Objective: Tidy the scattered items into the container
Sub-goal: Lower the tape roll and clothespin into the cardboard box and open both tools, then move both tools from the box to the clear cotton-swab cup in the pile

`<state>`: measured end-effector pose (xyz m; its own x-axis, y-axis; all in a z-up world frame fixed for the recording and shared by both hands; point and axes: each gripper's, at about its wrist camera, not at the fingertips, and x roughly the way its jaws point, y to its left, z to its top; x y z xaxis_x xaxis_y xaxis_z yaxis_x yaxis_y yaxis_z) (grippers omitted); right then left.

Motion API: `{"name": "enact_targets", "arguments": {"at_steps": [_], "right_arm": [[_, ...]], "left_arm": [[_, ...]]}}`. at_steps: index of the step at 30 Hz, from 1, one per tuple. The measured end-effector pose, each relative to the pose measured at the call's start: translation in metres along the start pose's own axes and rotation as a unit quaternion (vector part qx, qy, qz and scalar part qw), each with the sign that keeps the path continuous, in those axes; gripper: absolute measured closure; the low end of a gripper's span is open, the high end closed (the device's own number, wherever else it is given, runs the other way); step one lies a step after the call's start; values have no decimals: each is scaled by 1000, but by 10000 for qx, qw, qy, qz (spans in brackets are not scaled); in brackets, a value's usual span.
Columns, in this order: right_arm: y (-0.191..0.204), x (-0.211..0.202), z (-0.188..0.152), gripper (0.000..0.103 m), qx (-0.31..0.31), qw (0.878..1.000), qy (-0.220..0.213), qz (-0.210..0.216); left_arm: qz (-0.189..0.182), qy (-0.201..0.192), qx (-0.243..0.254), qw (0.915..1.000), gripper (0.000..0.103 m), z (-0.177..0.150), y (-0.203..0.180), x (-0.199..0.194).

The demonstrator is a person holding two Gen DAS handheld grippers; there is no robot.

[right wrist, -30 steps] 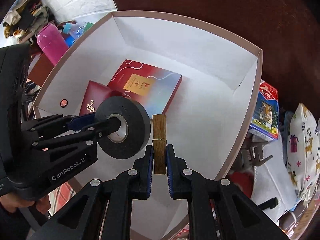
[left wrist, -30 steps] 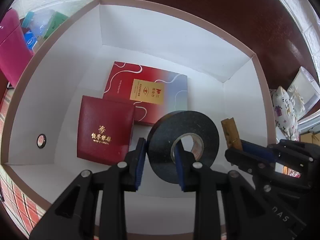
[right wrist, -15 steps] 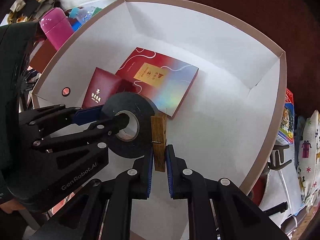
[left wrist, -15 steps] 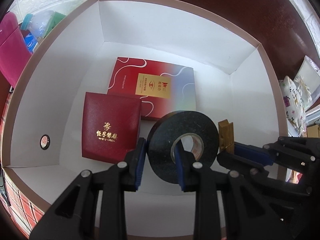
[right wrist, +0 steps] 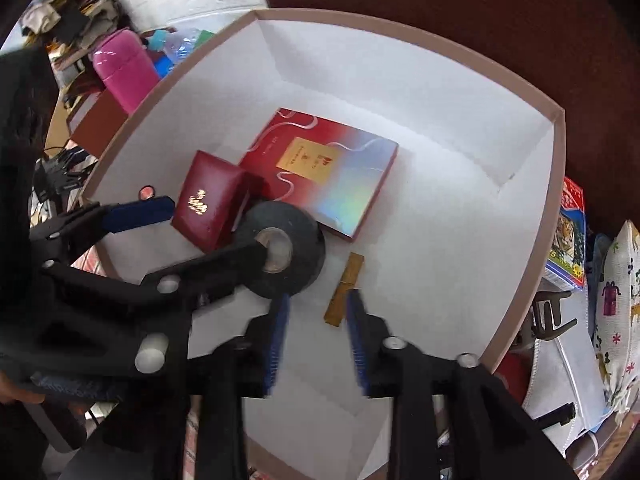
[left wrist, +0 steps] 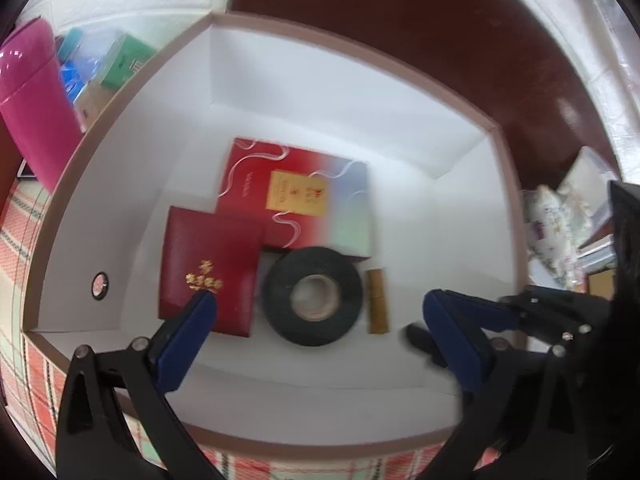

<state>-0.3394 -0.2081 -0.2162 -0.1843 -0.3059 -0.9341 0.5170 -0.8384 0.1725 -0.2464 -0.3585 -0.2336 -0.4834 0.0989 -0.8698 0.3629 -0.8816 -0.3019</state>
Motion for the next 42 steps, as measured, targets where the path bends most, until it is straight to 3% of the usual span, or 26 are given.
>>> {"name": "enact_targets", "arguments": {"at_steps": [1,3,6,12,26,31,36,42], "right_arm": [[4,-1,0,39,-31,10000,-58,33],[10,-7,-2,22,-81,9998,-164,-40],[9,-9,-7,21,19,9998,-181,6],[-3,-13,-17,14,459,9987,-203,131],[-16,-74,-62,4,558,9941,-929,90],[-54,-114,-101,1,777,9888,-1263,161],[-117,-149,-137,1,863,9865,-1389,24],[-204,-194,-143,1,802,9800,-1776,-394]], "left_arm": [[-31,-3,5,10000,0,-1,-2,-1],[-6,-22,45,10000,0,-2,-5,-1],[21,-121,91,9999,0,-6,-8,-12],[-327,-149,-104,9993,0,-16,-9,-26],[-523,-306,-42,9982,0,-40,-62,-62],[-602,-556,90,9966,0,-52,-107,-77],[-651,-726,255,9949,0,-60,-161,-77],[-623,-888,641,9920,0,-46,-238,-58]]}}
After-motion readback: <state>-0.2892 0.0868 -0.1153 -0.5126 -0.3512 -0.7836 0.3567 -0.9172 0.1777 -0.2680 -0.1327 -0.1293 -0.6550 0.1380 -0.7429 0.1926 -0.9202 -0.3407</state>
